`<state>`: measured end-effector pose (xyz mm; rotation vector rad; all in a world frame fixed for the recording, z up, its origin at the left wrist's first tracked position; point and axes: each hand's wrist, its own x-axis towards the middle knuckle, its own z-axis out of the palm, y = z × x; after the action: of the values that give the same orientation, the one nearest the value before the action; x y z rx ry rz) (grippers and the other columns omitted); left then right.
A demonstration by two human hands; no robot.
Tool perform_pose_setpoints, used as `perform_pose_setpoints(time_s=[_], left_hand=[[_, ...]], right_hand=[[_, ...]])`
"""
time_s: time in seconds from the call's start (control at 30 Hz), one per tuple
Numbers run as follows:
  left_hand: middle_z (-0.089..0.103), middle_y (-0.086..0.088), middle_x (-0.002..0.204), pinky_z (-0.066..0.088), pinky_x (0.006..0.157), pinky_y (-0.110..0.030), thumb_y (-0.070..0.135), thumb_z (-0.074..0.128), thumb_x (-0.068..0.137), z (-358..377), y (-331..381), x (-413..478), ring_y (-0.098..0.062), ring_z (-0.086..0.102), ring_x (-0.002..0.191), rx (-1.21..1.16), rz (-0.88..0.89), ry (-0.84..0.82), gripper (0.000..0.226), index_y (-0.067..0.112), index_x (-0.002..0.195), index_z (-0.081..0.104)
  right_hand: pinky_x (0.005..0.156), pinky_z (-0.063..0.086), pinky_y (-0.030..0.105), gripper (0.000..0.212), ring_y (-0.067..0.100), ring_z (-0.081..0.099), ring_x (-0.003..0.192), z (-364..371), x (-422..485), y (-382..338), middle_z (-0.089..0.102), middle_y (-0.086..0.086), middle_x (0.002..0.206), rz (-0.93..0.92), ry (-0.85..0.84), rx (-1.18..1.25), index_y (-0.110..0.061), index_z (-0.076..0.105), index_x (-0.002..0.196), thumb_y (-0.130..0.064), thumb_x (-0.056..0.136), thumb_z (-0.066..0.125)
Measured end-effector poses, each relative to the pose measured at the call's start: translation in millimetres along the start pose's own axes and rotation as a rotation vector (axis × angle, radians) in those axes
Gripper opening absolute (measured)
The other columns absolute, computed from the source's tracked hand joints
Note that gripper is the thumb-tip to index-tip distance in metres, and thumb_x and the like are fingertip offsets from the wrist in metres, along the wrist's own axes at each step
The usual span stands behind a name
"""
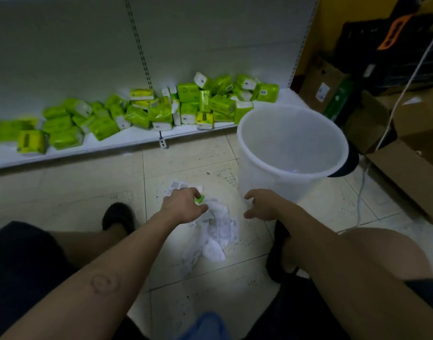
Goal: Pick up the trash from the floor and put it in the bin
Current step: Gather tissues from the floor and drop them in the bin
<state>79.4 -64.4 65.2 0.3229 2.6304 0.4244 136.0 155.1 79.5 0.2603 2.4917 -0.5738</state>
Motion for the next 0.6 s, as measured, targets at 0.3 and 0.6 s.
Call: perform_pose_setpoints(time_s=[0.3, 0.6], left_hand=[[0.058, -0.008, 0.129, 0.043, 0.088, -0.028, 0.044, 0.063, 0.084, 83, -68, 42, -0.024, 0.056, 0.115, -0.069, -0.15, -0.376, 0.052, 0.017, 0.127, 0.056], [0.04, -0.016, 0.141, 0.041, 0.101, -0.034, 0.035, 0.069, 0.081, 192, -122, 82, -0.032, 0.044, 0.126, -0.116, -0.219, -0.571, 0.049, 0.021, 0.127, 0.057]], right_hand=[[0.084, 0.045, 0.031, 0.05, 0.028, 0.057, 0.108, 80, 80, 1, 0.055, 0.02, 0.131, 0.129, -0.254, 0.066, 0.002, 0.054, 0.127, -0.032, 0.091, 0.056], [0.085, 0.044, 0.021, 0.054, 0.023, 0.053, 0.112, 230, 136, 3, 0.044, 0.017, 0.138, 0.224, -0.381, 0.334, -0.008, 0.048, 0.134, -0.028, 0.086, 0.065]])
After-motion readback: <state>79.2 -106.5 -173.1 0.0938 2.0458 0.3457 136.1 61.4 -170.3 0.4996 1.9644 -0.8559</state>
